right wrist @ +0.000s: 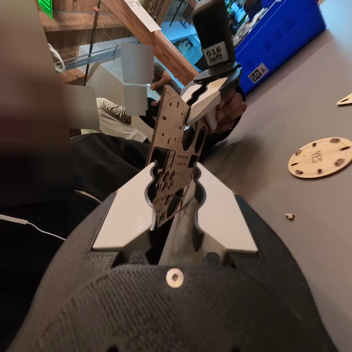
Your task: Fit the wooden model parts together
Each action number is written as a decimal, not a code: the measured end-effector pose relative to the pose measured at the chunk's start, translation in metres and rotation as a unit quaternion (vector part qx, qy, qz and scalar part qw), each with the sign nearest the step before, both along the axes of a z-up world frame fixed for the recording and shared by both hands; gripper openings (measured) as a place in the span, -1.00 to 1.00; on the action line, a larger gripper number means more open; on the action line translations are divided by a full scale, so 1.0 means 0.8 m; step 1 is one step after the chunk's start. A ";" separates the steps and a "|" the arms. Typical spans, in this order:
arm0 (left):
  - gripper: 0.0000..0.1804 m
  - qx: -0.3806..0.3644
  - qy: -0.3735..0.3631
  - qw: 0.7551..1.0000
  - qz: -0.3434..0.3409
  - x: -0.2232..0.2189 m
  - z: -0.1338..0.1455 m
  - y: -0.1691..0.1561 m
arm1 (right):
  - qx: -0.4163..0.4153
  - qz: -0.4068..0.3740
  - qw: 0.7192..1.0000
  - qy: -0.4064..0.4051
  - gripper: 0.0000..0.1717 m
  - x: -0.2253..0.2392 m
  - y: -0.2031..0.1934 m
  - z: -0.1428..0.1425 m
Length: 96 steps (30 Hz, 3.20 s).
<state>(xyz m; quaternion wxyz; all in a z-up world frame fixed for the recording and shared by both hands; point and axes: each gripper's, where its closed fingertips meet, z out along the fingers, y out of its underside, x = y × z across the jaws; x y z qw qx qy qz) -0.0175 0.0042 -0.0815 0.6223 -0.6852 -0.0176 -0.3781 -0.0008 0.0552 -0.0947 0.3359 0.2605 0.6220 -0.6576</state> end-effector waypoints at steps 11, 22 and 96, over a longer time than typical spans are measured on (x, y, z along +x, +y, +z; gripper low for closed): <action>-0.97 0.009 0.059 0.998 -0.029 0.021 0.005 -0.012 | -0.037 -0.004 0.999 -0.005 -0.97 0.000 0.000 0.021; -0.98 -0.036 0.041 0.998 0.007 0.005 -0.014 -0.002 | -0.006 -0.087 0.996 -0.003 -0.99 -0.026 0.012 0.013; -1.00 0.023 -0.011 0.989 0.144 -0.080 0.003 -0.077 | 0.412 -0.550 0.721 0.086 -1.00 -0.134 0.276 -0.055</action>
